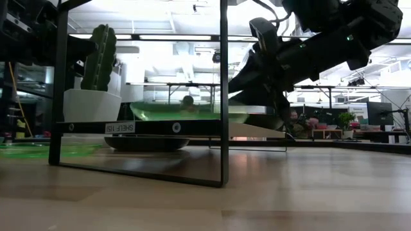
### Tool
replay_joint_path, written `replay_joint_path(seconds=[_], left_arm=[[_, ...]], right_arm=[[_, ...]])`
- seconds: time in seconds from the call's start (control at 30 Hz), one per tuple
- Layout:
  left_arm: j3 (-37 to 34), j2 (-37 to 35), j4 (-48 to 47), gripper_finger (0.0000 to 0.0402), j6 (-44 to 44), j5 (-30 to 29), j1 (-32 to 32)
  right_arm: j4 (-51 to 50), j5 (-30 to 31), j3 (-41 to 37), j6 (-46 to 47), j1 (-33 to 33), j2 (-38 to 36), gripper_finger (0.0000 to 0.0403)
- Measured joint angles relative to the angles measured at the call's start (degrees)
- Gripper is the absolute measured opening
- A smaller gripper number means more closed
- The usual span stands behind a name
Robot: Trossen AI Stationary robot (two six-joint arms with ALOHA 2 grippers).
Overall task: Place and stack plates onto a shelf
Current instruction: Put the top right green plate on the shelf, then stack the bottom green plate on top of the green plate on the shelf
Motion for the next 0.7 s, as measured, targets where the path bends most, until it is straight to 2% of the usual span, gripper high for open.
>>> replay_joint_path(seconds=[0.1,0.23,0.4,0.53,0.7], left_arm=[[0.0,0.0,0.0,0.0,0.0,0.0,0.0],[0.0,0.0,0.0,0.0,0.0,0.0,0.0],[0.0,0.0,0.0,0.0,0.0,0.0,0.0],[0.0,0.0,0.0,0.0,0.0,0.0,0.0],[0.0,0.0,0.0,0.0,0.0,0.0,0.0]], right_arm=[[0.2,-0.8,0.0,-3.5,-0.5,-1.0,0.0134],[-2.6,-5.8,0.0,-8.1,-1.8,-5.6,0.0152],[-14.7,-14.8,0.0,-9.6,-1.7,-14.1,0.0156],[-29.9,-20.5,0.0,-6.5,2.2,-19.8,0.0156],[-41.3,-20.3,0.0,3.2,11.0,-21.6,0.0156]])
